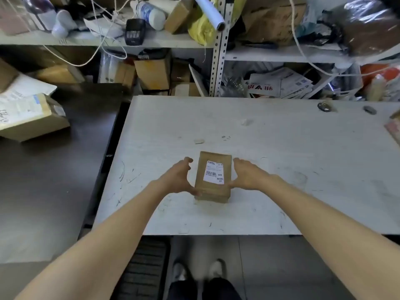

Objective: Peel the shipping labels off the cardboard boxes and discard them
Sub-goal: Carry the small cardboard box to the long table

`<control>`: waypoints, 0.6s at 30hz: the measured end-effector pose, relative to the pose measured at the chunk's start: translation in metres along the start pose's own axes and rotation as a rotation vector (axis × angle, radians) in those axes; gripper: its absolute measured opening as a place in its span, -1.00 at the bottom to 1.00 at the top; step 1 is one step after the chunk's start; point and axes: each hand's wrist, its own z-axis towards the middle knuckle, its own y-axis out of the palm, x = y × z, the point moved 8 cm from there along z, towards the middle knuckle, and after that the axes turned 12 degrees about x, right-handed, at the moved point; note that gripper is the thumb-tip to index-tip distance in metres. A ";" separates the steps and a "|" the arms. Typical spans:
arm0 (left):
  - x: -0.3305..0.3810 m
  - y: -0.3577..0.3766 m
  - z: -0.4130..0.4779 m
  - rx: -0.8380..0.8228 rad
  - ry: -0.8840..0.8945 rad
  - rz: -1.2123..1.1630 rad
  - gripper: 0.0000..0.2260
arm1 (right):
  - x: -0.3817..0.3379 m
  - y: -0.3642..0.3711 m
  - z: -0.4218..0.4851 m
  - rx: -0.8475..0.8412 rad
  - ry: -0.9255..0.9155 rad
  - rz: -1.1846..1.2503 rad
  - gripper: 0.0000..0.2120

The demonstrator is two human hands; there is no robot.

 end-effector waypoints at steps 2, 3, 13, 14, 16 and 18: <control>-0.005 0.008 0.002 0.048 0.006 -0.096 0.13 | 0.003 0.006 0.000 0.039 0.021 0.109 -0.21; -0.010 0.015 0.001 0.066 0.004 -0.143 0.15 | 0.004 0.010 -0.003 0.059 0.016 0.184 -0.22; -0.012 0.038 0.000 0.244 0.040 -0.470 -0.02 | 0.004 0.062 0.001 0.104 -0.010 0.438 0.17; -0.012 0.037 0.000 0.255 0.035 -0.476 -0.05 | 0.002 0.060 0.000 0.138 -0.013 0.469 0.14; -0.012 0.036 -0.001 0.263 0.029 -0.485 -0.07 | -0.002 0.055 -0.002 0.191 -0.028 0.540 0.10; -0.011 0.035 -0.002 0.268 0.023 -0.492 -0.08 | -0.003 0.051 -0.003 0.217 -0.040 0.570 0.07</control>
